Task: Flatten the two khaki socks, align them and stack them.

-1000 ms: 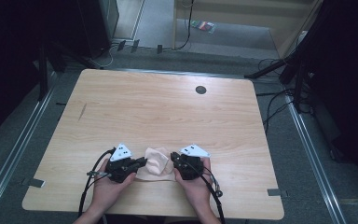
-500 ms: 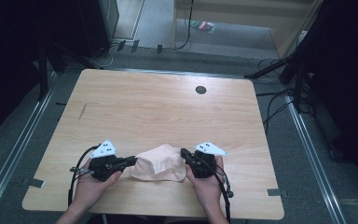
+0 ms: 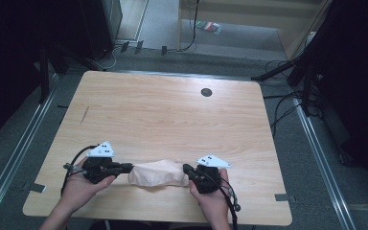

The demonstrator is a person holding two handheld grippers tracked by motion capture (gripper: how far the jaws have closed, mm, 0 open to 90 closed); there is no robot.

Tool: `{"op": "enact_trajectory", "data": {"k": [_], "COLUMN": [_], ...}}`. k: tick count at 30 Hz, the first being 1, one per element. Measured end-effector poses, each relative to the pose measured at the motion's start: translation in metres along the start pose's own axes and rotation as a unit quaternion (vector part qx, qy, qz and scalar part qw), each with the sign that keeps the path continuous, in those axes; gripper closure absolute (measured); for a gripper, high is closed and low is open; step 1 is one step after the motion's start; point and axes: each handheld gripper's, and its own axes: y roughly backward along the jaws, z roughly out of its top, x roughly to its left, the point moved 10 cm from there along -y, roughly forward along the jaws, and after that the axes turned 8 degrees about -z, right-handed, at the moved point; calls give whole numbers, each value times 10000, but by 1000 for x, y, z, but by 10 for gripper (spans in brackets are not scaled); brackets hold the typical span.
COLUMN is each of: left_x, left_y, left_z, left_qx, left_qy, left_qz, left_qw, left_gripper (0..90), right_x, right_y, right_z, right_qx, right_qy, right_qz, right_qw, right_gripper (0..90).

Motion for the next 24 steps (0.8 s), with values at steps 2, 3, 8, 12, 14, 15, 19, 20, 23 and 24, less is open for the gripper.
{"op": "enact_trajectory", "data": {"k": [2,3,8,12,14,15,19,20,23,24], "left_x": [9,11,16,14,11,10,8,8,8,8], "left_y": [-6,-5,9,1,-5,-7,-10,-10,-7,-7], "left_z": [-3,-3,-1,-19,-23,-24,-22,-22,-22,-22], "left_qx": [-129,-229,-736,-573,-498,-486,-502,-498,-490,-490], "left_qy": [150,229,696,1053,1106,1105,1046,1031,896,896], "left_qz": [208,246,134,72,61,94,282,330,347,347], "left_qw": [9996,9992,9948,9928,9926,9926,9928,9929,9942,9942], "left_gripper": [756,697,614,550,541,553,736,788,900,900], "right_x": [-4,-6,-14,-17,-14,-12,-5,-3,-3,-2], "right_y": [-10,-12,-8,-8,-14,-17,-25,-27,-28,-26], "right_z": [-7,-8,-3,-2,-6,-6,-7,-8,-11,-10], "right_qx": [146,119,-104,-102,1,25,18,52,108,74], "right_qy": [100,100,-130,-437,-494,-508,-390,-343,-275,-292], "right_qz": [-126,-194,-240,-106,-18,5,42,35,-20,10], "right_qw": [9998,9997,9996,9989,9988,9987,9992,9994,9996,9995], "right_gripper": [884,854,789,670,605,593,670,733,887,894]}}
